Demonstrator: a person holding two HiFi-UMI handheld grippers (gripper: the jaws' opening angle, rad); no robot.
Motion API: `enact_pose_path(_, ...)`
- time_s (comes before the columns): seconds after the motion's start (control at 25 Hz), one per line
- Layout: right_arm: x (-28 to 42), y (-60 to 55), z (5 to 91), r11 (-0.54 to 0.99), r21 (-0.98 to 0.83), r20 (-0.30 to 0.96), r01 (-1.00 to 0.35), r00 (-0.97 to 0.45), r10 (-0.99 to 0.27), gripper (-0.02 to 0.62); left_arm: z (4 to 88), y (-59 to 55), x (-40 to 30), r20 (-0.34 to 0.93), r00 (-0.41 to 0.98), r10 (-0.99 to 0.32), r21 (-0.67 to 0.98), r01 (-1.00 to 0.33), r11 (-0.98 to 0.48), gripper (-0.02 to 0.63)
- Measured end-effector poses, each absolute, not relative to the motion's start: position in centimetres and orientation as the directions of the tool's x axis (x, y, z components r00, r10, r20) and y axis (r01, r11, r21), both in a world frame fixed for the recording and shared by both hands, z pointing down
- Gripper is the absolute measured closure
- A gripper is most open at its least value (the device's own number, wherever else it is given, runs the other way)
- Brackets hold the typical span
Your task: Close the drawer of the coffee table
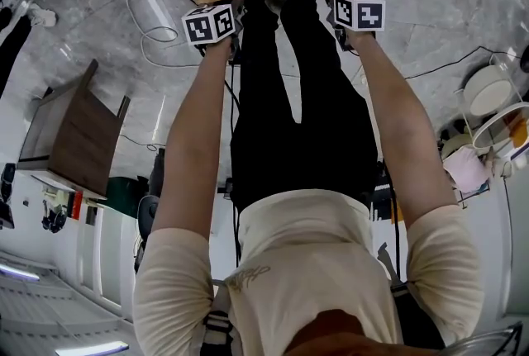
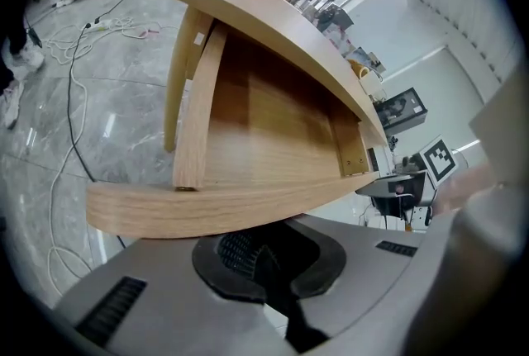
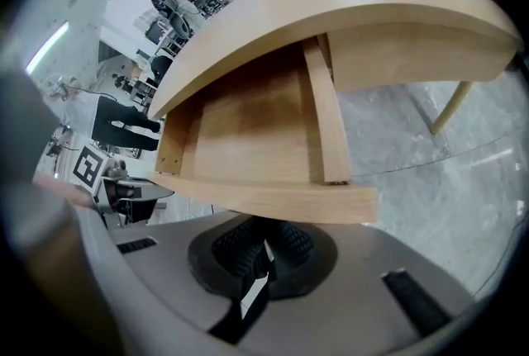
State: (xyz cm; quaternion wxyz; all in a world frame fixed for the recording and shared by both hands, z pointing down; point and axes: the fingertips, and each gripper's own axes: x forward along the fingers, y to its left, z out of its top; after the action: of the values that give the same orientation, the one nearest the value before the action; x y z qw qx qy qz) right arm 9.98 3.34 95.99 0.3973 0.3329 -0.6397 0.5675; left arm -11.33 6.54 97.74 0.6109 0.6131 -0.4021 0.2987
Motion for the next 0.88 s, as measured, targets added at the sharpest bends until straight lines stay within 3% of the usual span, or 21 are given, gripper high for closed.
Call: enact_pose_path(0.88,9.6,-0.1,94.7,0.139,-0.472,0.881,-0.871,-0.47,0.045,0.6,96.4,3.1,-11.7,0.87,0.48,-0.112,0.486,-0.873,0.038,0.601)
